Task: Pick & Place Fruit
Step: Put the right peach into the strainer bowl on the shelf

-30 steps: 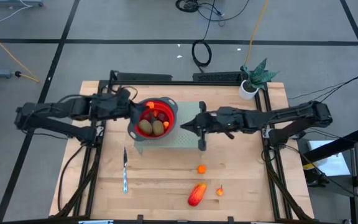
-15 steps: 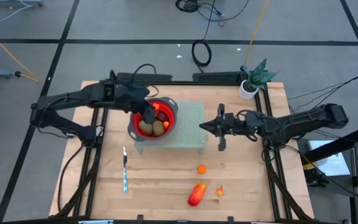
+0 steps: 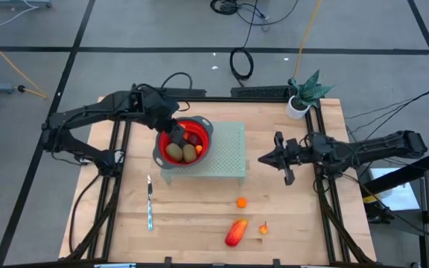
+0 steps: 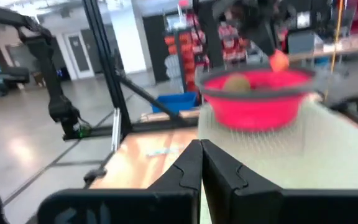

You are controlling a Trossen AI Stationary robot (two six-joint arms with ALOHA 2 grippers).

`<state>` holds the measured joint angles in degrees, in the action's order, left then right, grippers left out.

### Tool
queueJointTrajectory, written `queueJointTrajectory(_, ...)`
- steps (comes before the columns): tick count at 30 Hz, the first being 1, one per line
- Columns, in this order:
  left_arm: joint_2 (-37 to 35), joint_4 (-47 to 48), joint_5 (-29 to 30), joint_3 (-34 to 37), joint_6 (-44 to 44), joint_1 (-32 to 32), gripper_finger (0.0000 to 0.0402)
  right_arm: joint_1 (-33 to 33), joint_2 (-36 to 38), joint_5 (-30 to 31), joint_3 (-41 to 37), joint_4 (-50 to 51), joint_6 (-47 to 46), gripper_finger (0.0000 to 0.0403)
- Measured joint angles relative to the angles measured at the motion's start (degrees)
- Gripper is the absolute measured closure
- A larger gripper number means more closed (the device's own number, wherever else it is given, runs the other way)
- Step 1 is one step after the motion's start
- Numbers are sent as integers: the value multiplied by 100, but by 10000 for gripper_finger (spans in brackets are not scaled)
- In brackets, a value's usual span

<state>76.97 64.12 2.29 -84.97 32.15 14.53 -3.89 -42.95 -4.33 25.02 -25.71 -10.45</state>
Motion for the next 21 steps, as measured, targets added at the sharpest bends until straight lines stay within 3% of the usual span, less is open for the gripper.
queueJointTrajectory(8, -2, 45, -75, 0, 55, 8, 396, 315, 1081, -45, -11, 1473, -91, 403)
queueJointTrajectory(21, 169, 193, -75, 3, 143, 8, 393, 464, 1976, -33, -11, 2384, 106, 403)
